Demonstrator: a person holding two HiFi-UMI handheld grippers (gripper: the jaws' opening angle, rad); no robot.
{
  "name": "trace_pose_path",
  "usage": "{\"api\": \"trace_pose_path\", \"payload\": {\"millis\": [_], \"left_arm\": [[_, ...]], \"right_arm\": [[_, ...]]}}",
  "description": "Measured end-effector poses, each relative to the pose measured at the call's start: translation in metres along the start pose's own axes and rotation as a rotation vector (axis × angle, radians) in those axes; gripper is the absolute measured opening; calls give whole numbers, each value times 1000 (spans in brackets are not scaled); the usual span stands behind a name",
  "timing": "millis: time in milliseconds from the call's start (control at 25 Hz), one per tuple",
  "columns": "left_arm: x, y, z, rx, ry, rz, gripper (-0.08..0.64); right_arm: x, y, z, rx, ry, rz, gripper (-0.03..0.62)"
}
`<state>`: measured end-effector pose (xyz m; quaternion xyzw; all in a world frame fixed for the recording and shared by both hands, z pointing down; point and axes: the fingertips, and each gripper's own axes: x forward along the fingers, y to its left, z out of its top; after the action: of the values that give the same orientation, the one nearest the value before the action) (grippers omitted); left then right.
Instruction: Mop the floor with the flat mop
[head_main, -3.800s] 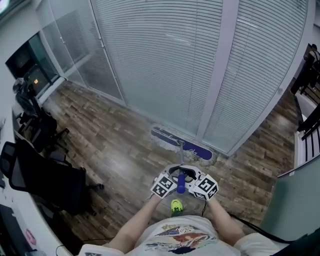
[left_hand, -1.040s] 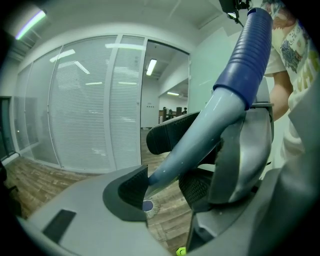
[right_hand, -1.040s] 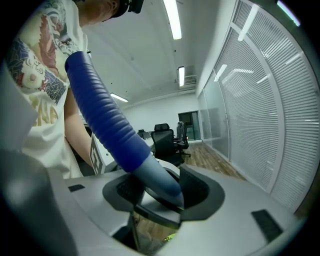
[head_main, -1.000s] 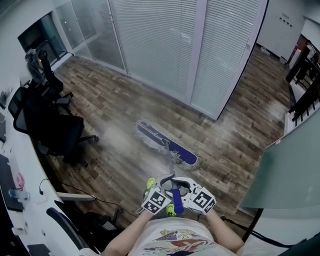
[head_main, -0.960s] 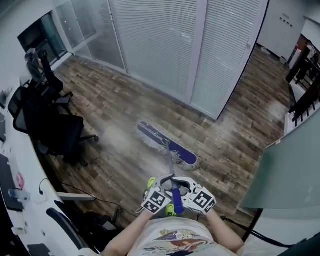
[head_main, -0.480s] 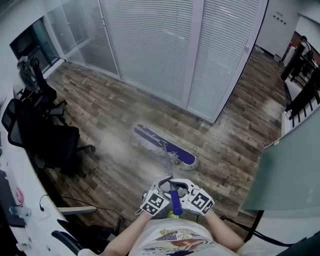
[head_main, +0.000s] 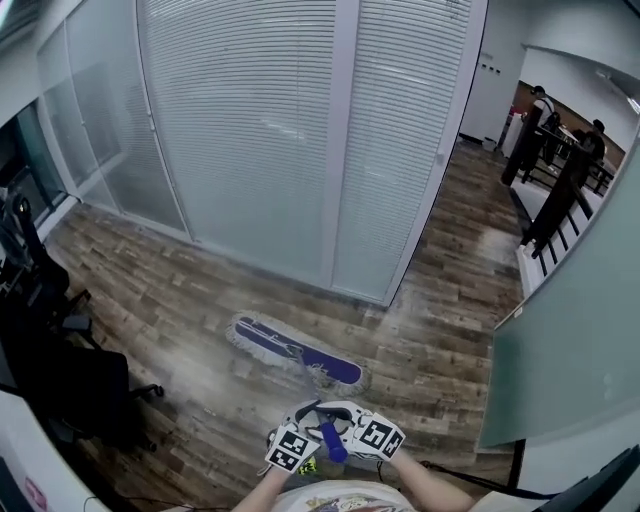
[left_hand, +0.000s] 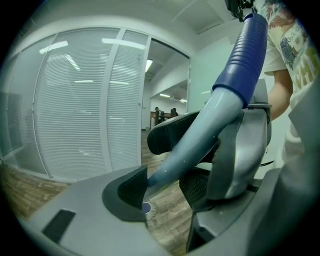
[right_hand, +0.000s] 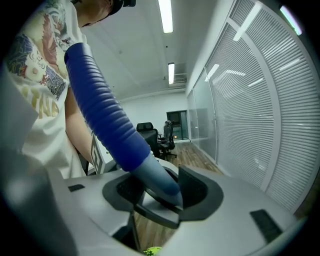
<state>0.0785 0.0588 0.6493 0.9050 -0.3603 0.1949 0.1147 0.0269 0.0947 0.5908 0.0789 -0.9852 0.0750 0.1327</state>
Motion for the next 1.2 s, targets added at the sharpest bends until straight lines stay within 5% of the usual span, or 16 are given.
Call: {"api": "trace_pose_path", "payload": {"millis": [280, 800, 1200], "left_arm": [[8, 48, -9, 71, -8, -36, 173], [54, 115, 10, 85, 2, -50, 173], [151, 209, 74, 82, -6, -78, 179]], "right_arm": [[39, -32, -1, -21, 14, -61, 187], [63, -113, 8, -11, -4, -67, 187], [63, -261, 39, 3, -13, -82, 187]]}}
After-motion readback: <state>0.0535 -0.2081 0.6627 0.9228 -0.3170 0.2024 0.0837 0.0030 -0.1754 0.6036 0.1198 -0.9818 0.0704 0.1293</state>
